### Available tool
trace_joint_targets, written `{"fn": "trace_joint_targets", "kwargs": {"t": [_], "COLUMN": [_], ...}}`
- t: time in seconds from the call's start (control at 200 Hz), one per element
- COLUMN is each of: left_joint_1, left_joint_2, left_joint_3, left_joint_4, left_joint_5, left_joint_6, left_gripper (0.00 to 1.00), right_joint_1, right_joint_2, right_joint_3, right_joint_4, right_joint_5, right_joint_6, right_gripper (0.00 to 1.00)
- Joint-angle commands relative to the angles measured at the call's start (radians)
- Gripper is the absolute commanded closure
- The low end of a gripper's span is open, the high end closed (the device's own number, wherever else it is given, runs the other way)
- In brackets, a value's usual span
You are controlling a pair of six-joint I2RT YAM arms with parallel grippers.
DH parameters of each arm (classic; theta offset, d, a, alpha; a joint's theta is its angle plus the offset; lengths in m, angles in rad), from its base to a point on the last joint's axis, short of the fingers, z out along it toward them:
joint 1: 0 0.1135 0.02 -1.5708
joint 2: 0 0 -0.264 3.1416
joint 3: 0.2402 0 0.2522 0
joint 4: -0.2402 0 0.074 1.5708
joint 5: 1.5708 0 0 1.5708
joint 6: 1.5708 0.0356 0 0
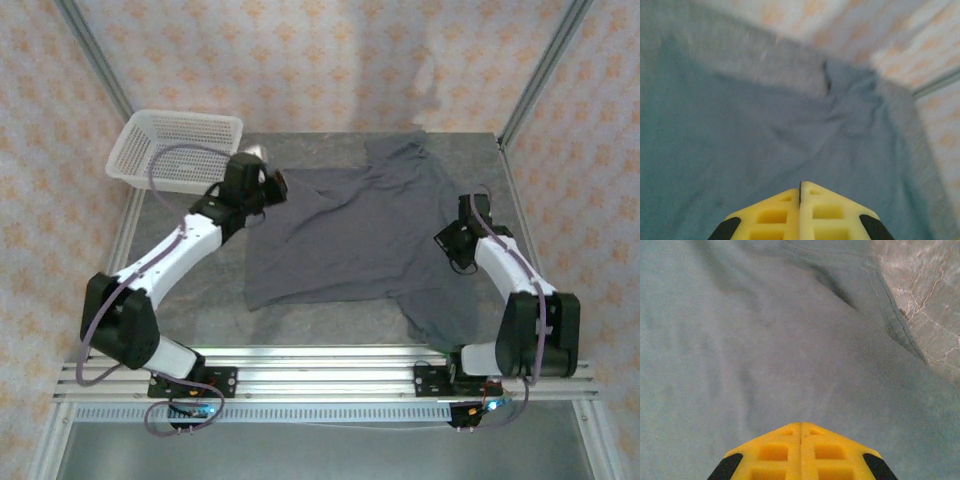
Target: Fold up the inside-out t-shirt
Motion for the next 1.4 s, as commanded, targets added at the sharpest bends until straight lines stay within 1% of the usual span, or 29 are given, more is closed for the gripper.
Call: {"fn": "trace_joint_targets", "kwargs": {"t": [0.0,0.1,0.23,0.32,0.345,0.475,0.585,0.651,0.751,0.841,0.861,0.891,0.956,1.006,1.066,1.096,1.151,1.196,1.256,1.341,1.396], "left_joint_1": [0.004,0.007,0.019,0.044,0.054,0.110,0.158,0.176,0.179,0.177,0.178,0.176,0.164,0.149,0.125,0.114,0.094,0.085,0.084,0.084,0.084], "left_joint_2": [0.092,0.182,0.325,0.411,0.457,0.554,0.620,0.624,0.548,0.439,0.410,0.359,0.263,0.190,0.106,0.064,-0.015,-0.075,-0.147,-0.227,-0.264], "left_joint_3": [-0.107,-0.107,-0.038,0.012,0.018,0.046,0.097,0.105,0.043,-0.047,-0.066,-0.092,-0.150,-0.185,-0.218,-0.235,-0.279,-0.311,-0.347,-0.385,-0.403], "left_joint_4": [0.012,0.057,0.092,0.127,0.145,0.205,0.213,0.220,0.274,0.342,0.355,0.371,0.372,0.351,0.301,0.278,0.245,0.221,0.181,0.121,0.102], "left_joint_5": [0.022,-0.006,-0.070,-0.083,-0.087,-0.109,-0.098,-0.072,-0.035,0.034,0.053,0.081,0.107,0.121,0.126,0.121,0.100,0.086,0.060,0.015,0.008], "left_joint_6": [-0.068,-0.090,-0.120,-0.160,-0.174,-0.237,-0.227,-0.210,-0.176,-0.166,-0.162,-0.154,-0.131,-0.107,-0.078,-0.065,-0.047,-0.035,-0.022,0.000,0.007], "left_gripper": [1.00,1.00,1.00,1.00,1.00,1.00,1.00,1.00,1.00,1.00,1.00,0.94,0.78,0.70,0.66,0.65,0.65,0.65,0.65,0.65,0.65], "right_joint_1": [-0.031,-0.041,-0.042,-0.042,-0.042,-0.042,-0.040,-0.039,-0.038,-0.038,-0.038,-0.039,-0.040,-0.040,-0.041,-0.043,-0.050,-0.057,-0.069,-0.079,-0.079], "right_joint_2": [0.091,0.183,0.274,0.302,0.306,0.327,0.351,0.344,0.304,0.206,0.177,0.125,0.002,-0.095,-0.193,-0.253,-0.309,-0.327,-0.320,-0.275,-0.244], "right_joint_3": [-0.013,0.008,0.036,0.036,0.034,0.033,0.031,0.029,0.031,0.027,0.022,0.013,-0.018,-0.047,-0.082,-0.101,-0.132,-0.155,-0.183,-0.211,-0.221], "right_joint_4": [0.085,0.137,0.169,0.181,0.181,0.173,0.183,0.186,0.175,0.137,0.132,0.119,0.085,0.056,-0.003,-0.027,-0.072,-0.099,-0.110,-0.103,-0.077], "right_joint_5": [-0.097,-0.128,-0.150,-0.147,-0.144,-0.134,-0.166,-0.179,-0.244,-0.250,-0.250,-0.239,-0.175,-0.113,0.001,0.058,0.132,0.164,0.166,0.134,0.091], "right_joint_6": [0.014,0.012,0.030,0.051,0.055,0.080,0.104,0.112,0.091,0.057,0.049,0.036,0.018,0.008,0.004,0.004,0.002,-0.004,-0.018,-0.030,-0.043], "right_gripper": [1.00,1.00,1.00,1.00,1.00,1.00,1.00,1.00,1.00,1.00,0.97,0.93,0.85,0.79,0.72,0.70,0.67,0.67,0.66,0.66,0.65]}}
